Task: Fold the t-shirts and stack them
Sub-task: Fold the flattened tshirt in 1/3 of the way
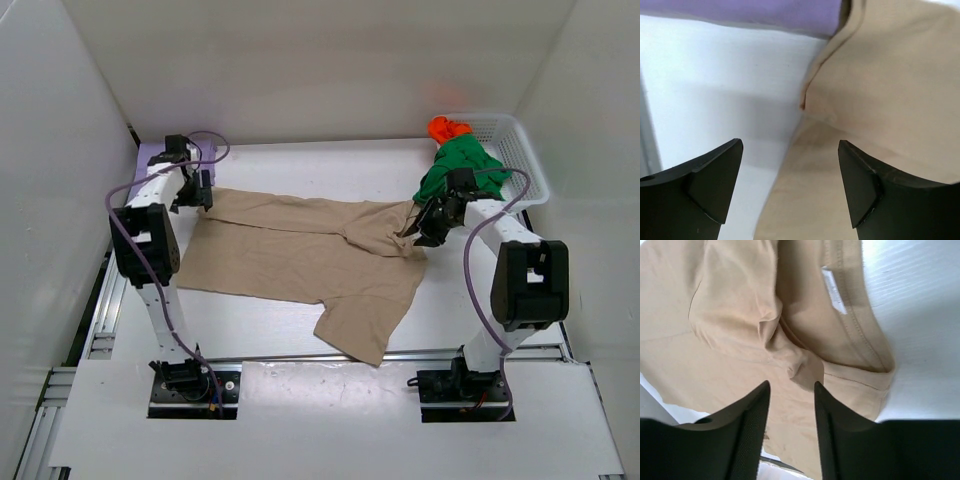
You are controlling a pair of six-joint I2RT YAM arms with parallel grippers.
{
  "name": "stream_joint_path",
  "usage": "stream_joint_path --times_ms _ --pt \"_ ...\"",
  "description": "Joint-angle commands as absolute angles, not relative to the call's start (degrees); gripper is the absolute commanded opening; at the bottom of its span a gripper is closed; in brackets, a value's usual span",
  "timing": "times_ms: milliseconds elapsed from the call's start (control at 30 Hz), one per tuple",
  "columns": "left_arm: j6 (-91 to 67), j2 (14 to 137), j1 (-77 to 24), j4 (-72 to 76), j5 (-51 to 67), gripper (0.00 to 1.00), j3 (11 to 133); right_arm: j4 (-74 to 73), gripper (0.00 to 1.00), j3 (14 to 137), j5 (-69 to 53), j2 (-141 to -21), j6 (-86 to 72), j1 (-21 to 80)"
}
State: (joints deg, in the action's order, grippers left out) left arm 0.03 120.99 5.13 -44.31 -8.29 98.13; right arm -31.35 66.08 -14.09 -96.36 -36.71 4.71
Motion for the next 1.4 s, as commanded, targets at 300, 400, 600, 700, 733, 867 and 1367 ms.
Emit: stream_joint_path --times_ms 300,400,600,700,733,867,1367 --pt "0.00 106.17 -9.30 -43.86 -10.90 0.90 95.63 -30.59 0.48 71.62 -13.37 -104.58 -29.62 11.43" --pt "0.00 106.17 -15.89 -43.86 -10.12 0.90 95.62 -31.72 0.30 74.26 -12.66 -107.22 -30.15 11.43" --pt "0.00 110.82 -27.85 -43.86 -6.07 0.90 102.73 -29.81 0.00 79.09 -22.04 -108.90 -34.96 8.44" --pt "0.00 114.34 -31.63 -43.07 -3.08 0.90 106.95 -26.55 0.00 80.59 -29.96 -110.29 -40.14 7.04" --pt "0.00 115.13 -32.42 -42.20 -2.38 0.90 107.83 -26.02 0.00 82.16 -31.19 -111.00 -41.30 7.03" --pt "0.00 120.39 -36.03 -39.12 1.31 0.90 110.91 -20.93 0.00 84.20 -36.73 -116.36 -47.01 6.50" --pt "0.00 128.76 -41.40 -35.86 2.99 0.67 115.22 -13.28 0.00 89.55 -38.76 -124.97 -59.31 4.66"
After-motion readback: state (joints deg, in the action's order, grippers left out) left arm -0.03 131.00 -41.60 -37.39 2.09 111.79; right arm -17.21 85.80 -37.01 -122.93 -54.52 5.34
